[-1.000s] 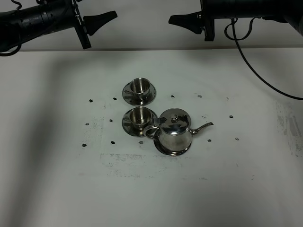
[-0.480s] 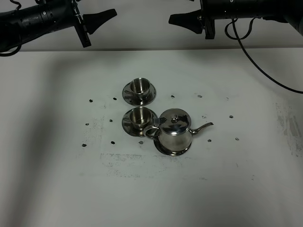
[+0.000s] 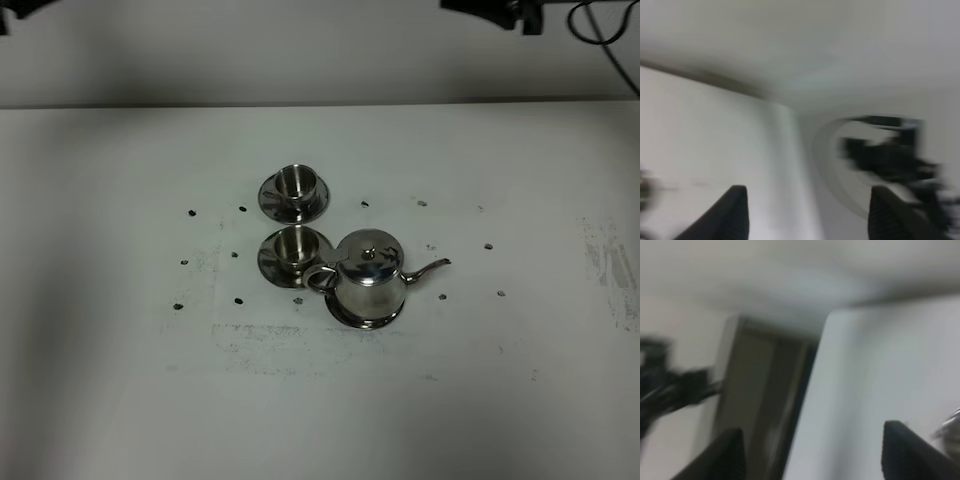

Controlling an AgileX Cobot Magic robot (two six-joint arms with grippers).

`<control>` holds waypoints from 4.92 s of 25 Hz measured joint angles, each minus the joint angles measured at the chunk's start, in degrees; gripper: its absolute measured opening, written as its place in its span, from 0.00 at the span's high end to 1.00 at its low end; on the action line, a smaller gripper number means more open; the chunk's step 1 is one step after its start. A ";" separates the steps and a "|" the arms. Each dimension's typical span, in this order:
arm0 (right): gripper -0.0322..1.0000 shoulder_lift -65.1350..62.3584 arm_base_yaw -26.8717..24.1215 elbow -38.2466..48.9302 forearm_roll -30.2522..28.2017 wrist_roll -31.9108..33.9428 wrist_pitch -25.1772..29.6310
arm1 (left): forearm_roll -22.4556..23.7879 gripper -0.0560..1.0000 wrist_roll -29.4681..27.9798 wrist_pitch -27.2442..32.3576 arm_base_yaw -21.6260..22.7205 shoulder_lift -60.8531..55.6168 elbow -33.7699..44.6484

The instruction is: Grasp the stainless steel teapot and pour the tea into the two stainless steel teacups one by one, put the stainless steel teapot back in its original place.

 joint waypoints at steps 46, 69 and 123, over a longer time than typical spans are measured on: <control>0.40 -31.78 -15.37 -0.01 -8.57 -11.81 0.56 | 56.05 0.45 1.53 -9.06 -19.50 -113.82 83.66; 0.40 -32.19 -14.17 -0.01 -8.71 -11.45 0.56 | 56.07 0.45 1.52 -6.81 -19.50 -113.79 84.83; 0.62 0.65 57.12 -0.01 -103.83 13.51 -1.47 | 56.02 0.45 1.52 -6.81 -19.50 -113.79 84.83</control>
